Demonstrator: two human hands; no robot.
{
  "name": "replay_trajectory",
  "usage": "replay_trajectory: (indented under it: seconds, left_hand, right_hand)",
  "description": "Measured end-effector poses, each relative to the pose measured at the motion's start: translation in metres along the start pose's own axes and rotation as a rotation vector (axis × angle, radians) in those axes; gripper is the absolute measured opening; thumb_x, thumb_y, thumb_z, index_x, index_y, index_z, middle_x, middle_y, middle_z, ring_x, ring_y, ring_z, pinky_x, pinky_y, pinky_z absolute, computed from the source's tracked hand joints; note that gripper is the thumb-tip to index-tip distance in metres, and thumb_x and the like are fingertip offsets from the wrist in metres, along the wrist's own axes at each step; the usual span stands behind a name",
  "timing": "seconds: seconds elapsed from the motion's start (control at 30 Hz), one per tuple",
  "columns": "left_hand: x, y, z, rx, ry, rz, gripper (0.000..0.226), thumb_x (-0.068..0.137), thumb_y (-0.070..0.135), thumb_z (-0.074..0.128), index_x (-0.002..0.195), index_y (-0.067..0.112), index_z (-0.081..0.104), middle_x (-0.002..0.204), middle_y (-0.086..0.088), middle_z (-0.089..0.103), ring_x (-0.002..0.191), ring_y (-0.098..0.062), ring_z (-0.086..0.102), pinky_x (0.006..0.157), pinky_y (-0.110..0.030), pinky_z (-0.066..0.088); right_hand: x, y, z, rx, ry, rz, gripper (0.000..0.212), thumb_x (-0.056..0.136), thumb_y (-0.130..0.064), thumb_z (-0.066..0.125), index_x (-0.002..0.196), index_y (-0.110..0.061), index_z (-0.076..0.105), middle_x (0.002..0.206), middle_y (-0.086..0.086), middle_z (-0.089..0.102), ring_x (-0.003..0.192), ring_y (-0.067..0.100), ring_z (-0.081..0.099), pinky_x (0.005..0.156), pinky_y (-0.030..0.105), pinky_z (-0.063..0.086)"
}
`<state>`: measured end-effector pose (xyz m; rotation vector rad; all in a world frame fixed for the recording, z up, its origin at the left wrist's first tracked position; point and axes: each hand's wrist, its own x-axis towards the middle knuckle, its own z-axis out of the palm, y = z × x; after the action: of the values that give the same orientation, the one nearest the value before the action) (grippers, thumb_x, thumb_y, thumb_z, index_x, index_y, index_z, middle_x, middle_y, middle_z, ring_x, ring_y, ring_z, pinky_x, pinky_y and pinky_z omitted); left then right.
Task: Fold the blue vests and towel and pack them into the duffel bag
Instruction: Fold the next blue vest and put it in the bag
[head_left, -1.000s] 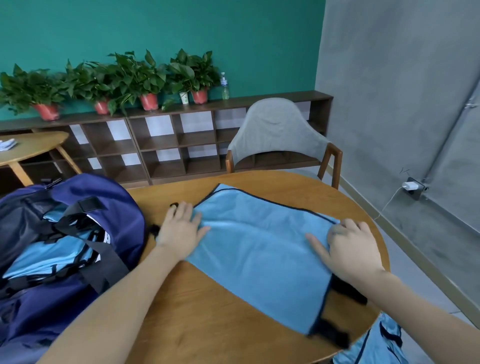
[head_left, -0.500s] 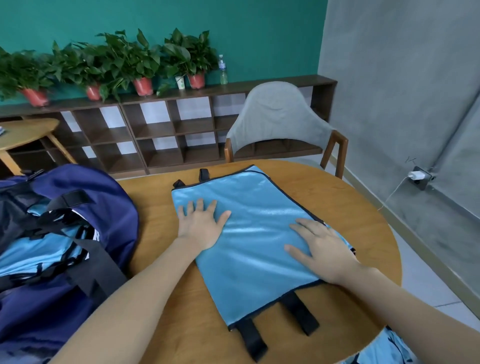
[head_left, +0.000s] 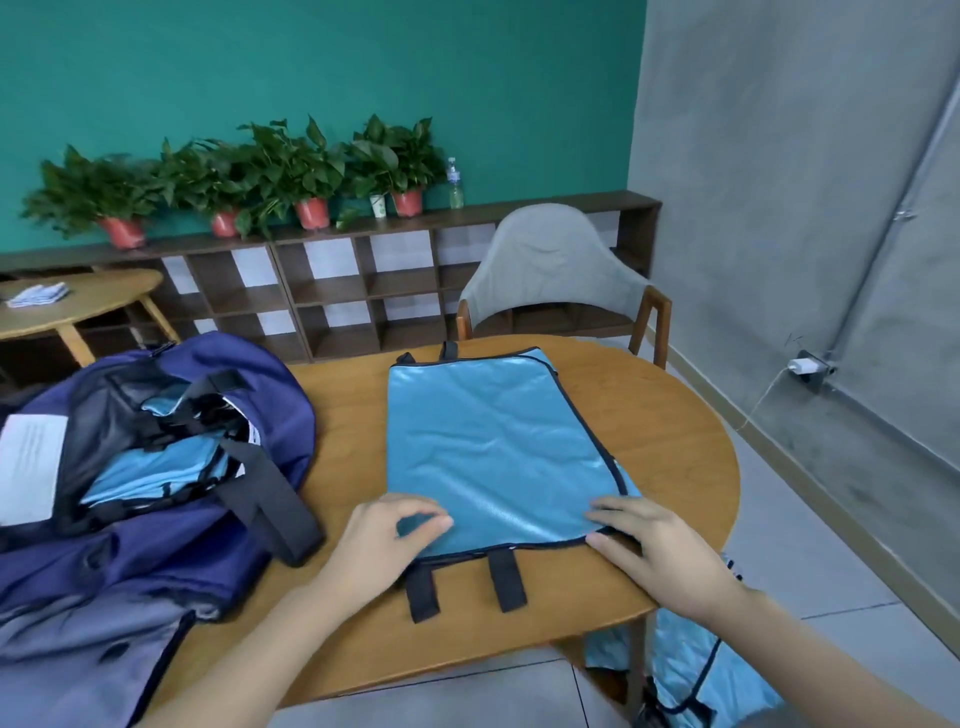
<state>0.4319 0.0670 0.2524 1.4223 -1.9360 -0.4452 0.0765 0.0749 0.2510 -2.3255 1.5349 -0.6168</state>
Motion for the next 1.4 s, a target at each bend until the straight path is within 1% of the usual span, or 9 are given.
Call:
replay_trajectory:
  seconds: [0.1,0.23,0.4,0.53,0.7,0.93,1.13,1.27,1.4]
  left_hand:
    - [-0.042,-0.001,0.000,-0.028,-0.024,-0.046,0.047,0.069,0.089,0.058,0.094,0.052,0.072,0.113,0.030,0.066,0.117,0.013,0.057,0.107,-0.009,0.035]
    - [-0.069,0.006,-0.005,-0.074,-0.055,-0.106,0.071,0.062,0.088,0.065,0.107,0.035,0.078,0.119,0.022,0.068,0.119,0.016,0.054,0.108,-0.008,0.033]
    - [-0.103,0.022,-0.012,-0.058,-0.067,-0.165,0.033,0.076,0.046,0.083,0.107,0.035,0.078,0.114,0.029,0.065,0.114,0.022,0.052,0.105,-0.004,0.031]
    - [-0.125,0.030,-0.012,-0.025,-0.044,-0.199,0.026,0.076,0.040,0.086,0.096,0.052,0.073,0.111,0.036,0.066,0.114,0.017,0.056,0.106,-0.013,0.037]
    - [-0.132,0.036,-0.007,0.010,0.062,-0.198,0.030,0.070,0.039,0.090,0.098,0.040,0.078,0.107,0.029,0.070,0.108,0.012,0.059,0.098,-0.013,0.042]
    - [-0.143,0.039,0.001,-0.022,0.192,-0.148,0.016,0.073,0.025,0.089,0.085,0.029,0.079,0.094,0.026,0.072,0.102,0.008,0.063,0.112,-0.024,0.033]
    - [-0.138,0.079,-0.028,-0.282,0.260,-0.169,0.007,0.092,0.018,0.073,0.090,0.025,0.071,0.079,0.006,0.074,0.073,-0.006,0.067,0.073,-0.029,0.052]
    - [-0.116,0.096,-0.049,-0.391,0.308,-0.092,0.007,0.091,0.013,0.072,0.095,0.018,0.073,0.083,-0.001,0.076,0.075,-0.010,0.069,0.070,-0.026,0.054]
    - [-0.069,0.074,-0.053,-0.303,0.360,-0.180,0.005,0.092,0.025,0.073,0.095,0.022,0.072,0.084,0.003,0.075,0.078,-0.011,0.068,0.074,-0.029,0.054]
  right_hand:
    - [-0.019,-0.003,0.004,0.022,0.007,0.009,0.083,0.088,-0.083,0.023,0.135,-0.029,0.064,0.145,-0.017,0.053,0.136,-0.004,0.042,0.117,0.017,0.026]
    - [-0.041,-0.013,0.003,0.053,0.023,0.001,0.070,0.090,-0.072,0.041,0.137,-0.024,0.063,0.146,-0.010,0.053,0.137,-0.004,0.039,0.117,0.014,0.020]
    - [-0.069,-0.013,0.004,0.056,0.004,-0.027,0.064,0.082,-0.059,0.067,0.136,-0.024,0.063,0.138,-0.020,0.047,0.135,-0.005,0.037,0.118,0.020,0.027]
    - [-0.082,-0.010,0.010,0.036,0.078,-0.029,0.048,0.080,-0.040,0.078,0.125,-0.022,0.072,0.133,-0.009,0.063,0.131,0.004,0.052,0.117,0.021,0.031]
    - [-0.083,-0.010,0.018,0.114,0.267,-0.023,0.025,0.081,-0.021,0.083,0.106,-0.022,0.080,0.113,-0.010,0.074,0.109,-0.002,0.058,0.106,0.018,0.040]
    - [-0.095,-0.017,0.020,0.130,0.327,-0.097,0.012,0.092,-0.026,0.070,0.099,-0.019,0.077,0.097,-0.017,0.070,0.095,0.001,0.059,0.091,0.028,0.046]
    - [-0.093,-0.054,-0.011,0.298,0.388,-0.126,0.005,0.096,-0.024,0.065,0.094,-0.027,0.069,0.087,-0.021,0.069,0.087,-0.001,0.064,0.070,0.009,0.043]
    - [-0.068,-0.071,-0.039,0.363,0.536,-0.167,0.007,0.092,-0.025,0.071,0.097,-0.023,0.074,0.096,-0.020,0.072,0.094,-0.005,0.065,0.082,0.006,0.044]
    - [-0.011,-0.065,-0.046,0.389,0.434,-0.023,0.007,0.092,-0.036,0.071,0.093,-0.028,0.073,0.090,-0.021,0.071,0.088,-0.006,0.063,0.074,0.007,0.043]
